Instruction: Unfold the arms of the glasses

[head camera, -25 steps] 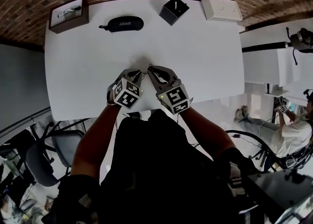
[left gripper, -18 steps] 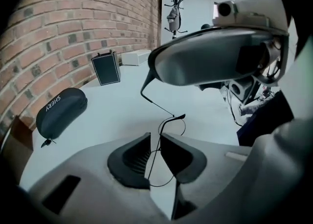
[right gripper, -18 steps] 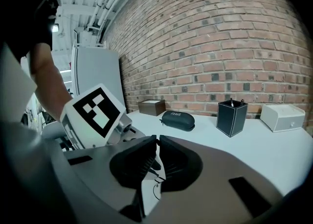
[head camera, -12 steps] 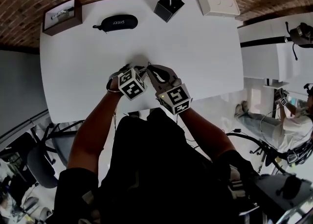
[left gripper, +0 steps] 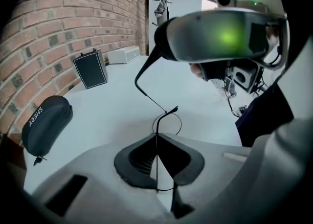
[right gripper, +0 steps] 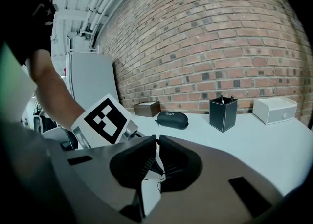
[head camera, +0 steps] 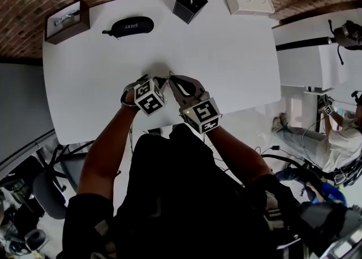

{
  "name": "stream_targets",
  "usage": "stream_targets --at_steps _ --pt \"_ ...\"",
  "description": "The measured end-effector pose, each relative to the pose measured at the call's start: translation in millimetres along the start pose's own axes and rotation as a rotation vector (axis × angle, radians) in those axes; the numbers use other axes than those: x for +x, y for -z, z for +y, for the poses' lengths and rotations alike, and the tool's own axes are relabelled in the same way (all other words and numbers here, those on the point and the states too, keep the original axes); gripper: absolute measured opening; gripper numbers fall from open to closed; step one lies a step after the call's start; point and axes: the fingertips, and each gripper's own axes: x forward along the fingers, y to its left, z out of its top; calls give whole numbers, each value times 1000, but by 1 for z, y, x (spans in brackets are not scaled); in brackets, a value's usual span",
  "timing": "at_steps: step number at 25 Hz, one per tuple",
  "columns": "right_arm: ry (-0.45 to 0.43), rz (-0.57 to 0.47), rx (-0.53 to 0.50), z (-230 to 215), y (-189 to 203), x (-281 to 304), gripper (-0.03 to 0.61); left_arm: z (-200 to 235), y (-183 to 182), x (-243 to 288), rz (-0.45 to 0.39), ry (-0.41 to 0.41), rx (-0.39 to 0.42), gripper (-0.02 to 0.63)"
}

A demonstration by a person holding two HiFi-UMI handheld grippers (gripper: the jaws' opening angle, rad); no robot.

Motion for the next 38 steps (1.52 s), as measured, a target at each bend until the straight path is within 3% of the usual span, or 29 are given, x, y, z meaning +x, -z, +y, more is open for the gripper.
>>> stream_targets --at_steps 8,18,26,38 --pt "45 -11 50 -11 0 -8 20 13 -3 -24 -116 -69 -65 15" --pt "91 16 101 -24 10 -12 17 18 7 -64 -229 -134 -25 15" --pt "107 109 117 -26 38 -7 17 4 19 -81 -194 -109 112 15" --pt "125 292 134 -22 94 -5 17 -29 36 -77 -46 -120 492 15"
